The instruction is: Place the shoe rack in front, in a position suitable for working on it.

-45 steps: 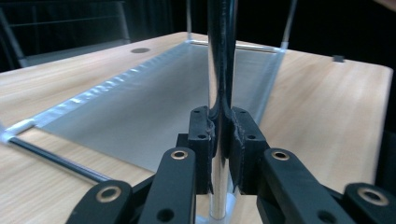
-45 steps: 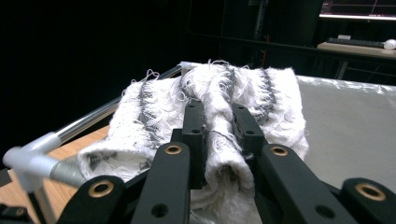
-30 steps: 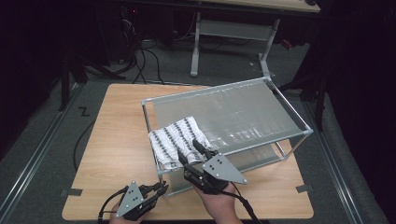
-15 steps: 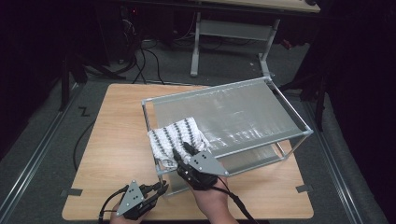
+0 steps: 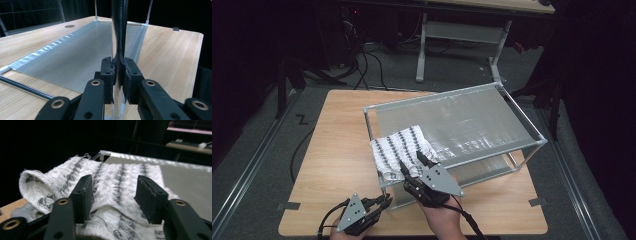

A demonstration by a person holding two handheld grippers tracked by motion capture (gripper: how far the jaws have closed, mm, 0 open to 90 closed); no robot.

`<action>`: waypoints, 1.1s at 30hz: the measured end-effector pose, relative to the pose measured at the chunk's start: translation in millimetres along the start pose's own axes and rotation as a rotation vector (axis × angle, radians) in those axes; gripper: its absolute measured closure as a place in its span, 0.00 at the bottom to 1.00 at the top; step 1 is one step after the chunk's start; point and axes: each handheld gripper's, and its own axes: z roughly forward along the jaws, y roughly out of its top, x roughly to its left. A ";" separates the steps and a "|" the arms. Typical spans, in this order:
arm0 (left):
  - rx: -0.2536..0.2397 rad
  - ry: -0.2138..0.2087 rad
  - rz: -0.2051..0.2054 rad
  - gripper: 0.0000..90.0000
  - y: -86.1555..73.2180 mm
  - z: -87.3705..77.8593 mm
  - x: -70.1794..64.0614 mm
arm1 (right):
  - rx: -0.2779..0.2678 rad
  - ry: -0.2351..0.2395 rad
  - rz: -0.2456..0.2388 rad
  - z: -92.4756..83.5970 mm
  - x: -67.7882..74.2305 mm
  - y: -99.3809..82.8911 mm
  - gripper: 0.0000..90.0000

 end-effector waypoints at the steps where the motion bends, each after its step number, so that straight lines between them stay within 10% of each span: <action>1: 0.000 0.000 0.000 0.89 0.0 0.0 0.0 | -0.012 -0.007 -0.007 -0.8 0.6 -0.2 0.55; 16: -0.001 -0.001 -0.007 0.89 -0.8 0.0 0.1 | 0.010 -0.026 -0.024 5.7 1.1 -13.5 0.74; 33: -0.005 0.000 -0.017 0.89 -1.3 0.3 0.0 | 0.007 -0.197 0.039 -19.2 -92.5 -28.8 0.71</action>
